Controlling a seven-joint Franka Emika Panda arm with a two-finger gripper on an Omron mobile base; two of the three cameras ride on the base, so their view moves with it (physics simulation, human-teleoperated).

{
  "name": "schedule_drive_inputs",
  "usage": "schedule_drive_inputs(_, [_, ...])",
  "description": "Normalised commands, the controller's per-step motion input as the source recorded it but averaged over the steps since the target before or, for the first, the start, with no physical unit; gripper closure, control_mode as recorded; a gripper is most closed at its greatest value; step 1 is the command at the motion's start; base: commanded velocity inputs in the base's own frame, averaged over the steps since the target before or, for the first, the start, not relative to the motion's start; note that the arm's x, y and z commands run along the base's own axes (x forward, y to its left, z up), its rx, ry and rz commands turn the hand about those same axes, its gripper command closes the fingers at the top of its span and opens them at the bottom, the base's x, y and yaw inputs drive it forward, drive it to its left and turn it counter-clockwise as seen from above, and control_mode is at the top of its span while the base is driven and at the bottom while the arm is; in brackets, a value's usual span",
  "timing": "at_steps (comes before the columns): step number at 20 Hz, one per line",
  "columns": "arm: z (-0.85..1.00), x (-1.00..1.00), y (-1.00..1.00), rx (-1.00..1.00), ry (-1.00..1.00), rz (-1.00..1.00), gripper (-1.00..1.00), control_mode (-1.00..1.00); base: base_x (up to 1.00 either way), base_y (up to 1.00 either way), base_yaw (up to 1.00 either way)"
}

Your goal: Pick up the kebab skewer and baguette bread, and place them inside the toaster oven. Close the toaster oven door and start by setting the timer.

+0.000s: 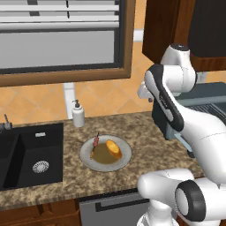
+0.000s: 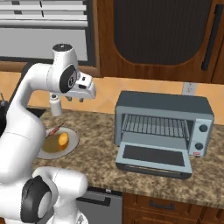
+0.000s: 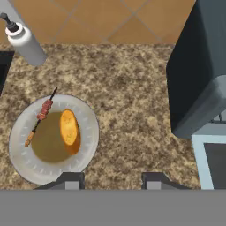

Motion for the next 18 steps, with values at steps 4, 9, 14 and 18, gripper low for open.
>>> schedule_drive_inputs(4, [0.0,-0.39,-0.51,0.11,-0.11,0.11,-1.0,-1.0,0.0,0.0,0.0])
schedule_drive_inputs(9, [-0.27,-0.56,-1.0,0.18,-0.3,0.49,-1.0,-1.0,0.0,0.0,0.0])
schedule_drive_inputs(14, [-0.6,-0.3,-1.0,0.04,-0.38,0.6,-1.0,-1.0,0.0,0.0,0.0])
schedule_drive_inputs(18, [-0.64,0.29,-1.0,0.09,-0.14,0.43,-1.0,-1.0,0.0,0.0,0.0])
